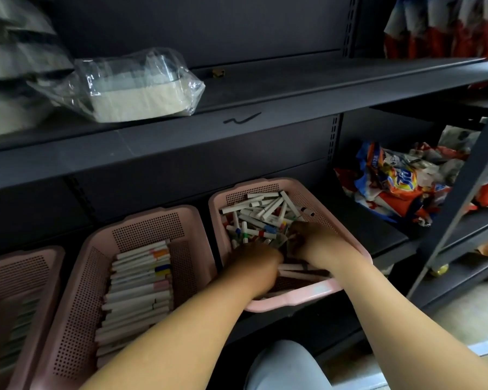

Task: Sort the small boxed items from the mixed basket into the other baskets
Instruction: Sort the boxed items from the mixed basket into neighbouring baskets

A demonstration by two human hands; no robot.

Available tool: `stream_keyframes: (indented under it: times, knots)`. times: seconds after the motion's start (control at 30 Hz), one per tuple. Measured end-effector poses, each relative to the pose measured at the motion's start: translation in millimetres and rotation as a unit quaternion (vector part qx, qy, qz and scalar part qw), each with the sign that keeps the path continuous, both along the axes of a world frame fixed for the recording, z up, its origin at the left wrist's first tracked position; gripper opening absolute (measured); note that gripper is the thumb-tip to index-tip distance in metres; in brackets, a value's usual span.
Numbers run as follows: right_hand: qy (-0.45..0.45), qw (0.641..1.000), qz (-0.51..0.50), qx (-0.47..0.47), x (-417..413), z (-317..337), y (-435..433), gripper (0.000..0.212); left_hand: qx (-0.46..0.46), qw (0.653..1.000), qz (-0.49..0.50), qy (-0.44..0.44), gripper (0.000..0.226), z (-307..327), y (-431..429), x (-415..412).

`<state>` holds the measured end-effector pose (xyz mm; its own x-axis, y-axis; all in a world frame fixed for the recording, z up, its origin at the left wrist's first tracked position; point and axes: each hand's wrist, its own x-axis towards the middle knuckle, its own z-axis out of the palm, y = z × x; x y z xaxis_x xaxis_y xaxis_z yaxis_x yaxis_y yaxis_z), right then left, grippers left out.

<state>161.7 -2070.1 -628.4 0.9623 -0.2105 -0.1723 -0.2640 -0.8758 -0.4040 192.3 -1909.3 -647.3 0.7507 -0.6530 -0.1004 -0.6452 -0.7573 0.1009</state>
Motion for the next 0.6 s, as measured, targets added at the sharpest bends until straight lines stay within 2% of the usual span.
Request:
stream_keyframes:
  times: [0.07, 0.2, 0.3, 0.4, 0.5, 0.6]
  knots:
    - [-0.017, 0.999, -0.019, 0.02, -4, 9, 2, 0.06, -0.024, 0.999, -0.003, 0.025, 0.018, 5, 2, 1]
    - [-0.066, 0.992, -0.062, 0.086, -4, 24, -1, 0.024, -0.07, 0.996, 0.007, 0.052, 0.015, 22, 19, 7]
    - [-0.128, 0.98, -0.078, 0.134, -6, 27, -5, 0.006, -0.106, 0.994, 0.024, 0.019, 0.02, 44, 50, 13]
    - [-0.165, 0.973, -0.022, 0.162, -4, 32, 7, 0.017, -0.148, 0.987, 0.065, -0.003, 0.012, 63, 91, 23]
    - [-0.125, 0.979, 0.024, 0.161, 3, 35, 35, 0.016, -0.216, 0.971, 0.099, -0.017, 0.01, 79, 134, 27]
    - [-0.095, 0.985, 0.088, 0.116, 13, 40, 69, 0.016, -0.25, 0.957, 0.144, -0.017, 0.013, 85, 174, 24]
